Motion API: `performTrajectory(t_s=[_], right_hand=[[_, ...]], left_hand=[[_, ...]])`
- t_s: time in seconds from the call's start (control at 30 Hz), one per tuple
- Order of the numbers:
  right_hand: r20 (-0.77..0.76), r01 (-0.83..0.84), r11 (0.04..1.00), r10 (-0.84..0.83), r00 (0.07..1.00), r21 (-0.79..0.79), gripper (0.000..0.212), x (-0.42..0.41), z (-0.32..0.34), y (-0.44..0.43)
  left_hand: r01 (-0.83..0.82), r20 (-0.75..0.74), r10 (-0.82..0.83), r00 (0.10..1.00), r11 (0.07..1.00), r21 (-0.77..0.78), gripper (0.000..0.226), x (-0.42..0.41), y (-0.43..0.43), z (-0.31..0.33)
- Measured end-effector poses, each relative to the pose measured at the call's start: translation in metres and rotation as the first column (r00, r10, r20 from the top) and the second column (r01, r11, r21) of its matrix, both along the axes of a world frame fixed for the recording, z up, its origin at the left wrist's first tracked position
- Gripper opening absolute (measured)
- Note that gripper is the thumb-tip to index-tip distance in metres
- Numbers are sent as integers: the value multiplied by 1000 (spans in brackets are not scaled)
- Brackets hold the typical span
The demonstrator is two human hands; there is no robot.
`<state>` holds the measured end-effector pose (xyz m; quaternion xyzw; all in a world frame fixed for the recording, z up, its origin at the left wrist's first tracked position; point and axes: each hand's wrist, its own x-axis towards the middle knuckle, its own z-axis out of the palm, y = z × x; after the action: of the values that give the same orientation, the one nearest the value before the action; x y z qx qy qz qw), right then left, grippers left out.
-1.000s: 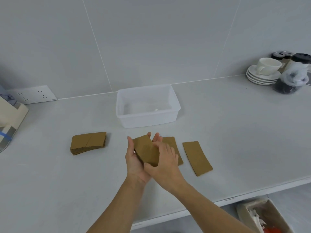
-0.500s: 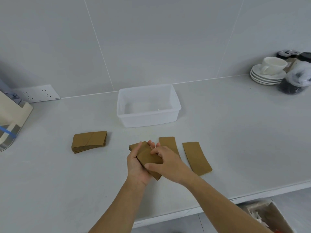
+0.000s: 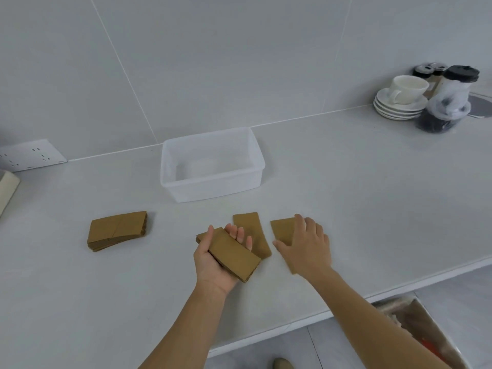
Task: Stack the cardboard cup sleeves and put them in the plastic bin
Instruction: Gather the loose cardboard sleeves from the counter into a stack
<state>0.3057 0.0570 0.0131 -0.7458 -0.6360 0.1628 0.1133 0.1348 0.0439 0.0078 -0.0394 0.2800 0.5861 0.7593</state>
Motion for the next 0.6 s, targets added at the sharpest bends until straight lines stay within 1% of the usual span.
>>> performTrajectory(t_s=[0.07,0.13,0.2,0.3,0.4,0.47,0.6], right_hand=[[26,15,999,-14,1000,-34,82,2,-14,-8],[67,22,1000,-20,998,-22,83,1,-21,-13],[111,25,1000,-26,993,11,77,-1,-25,-16],[142,22,999,-27,989,30,59,-4,-24,-18],[136,47,999,-47,990,4,48,-4,-19,-16],[116,55,998,-54,992,-13,47,-5,-14,-12],[2,72,997,-72,997,9,48,-7,3,-4]], left_hand=[[-1,-14,1,1000,1000,2,39,2,1,-1],[-1,-24,1,1000,1000,6,41,4,1,-2],[1,-29,-1,1000,1000,8,43,5,1,-2],[8,-21,-8,1000,1000,7,47,6,1,-2],[15,-13,-15,1000,1000,8,50,5,0,-2],[32,-9,-32,999,999,-5,53,2,0,-2],[33,12,-33,999,999,-23,60,-6,-1,1]])
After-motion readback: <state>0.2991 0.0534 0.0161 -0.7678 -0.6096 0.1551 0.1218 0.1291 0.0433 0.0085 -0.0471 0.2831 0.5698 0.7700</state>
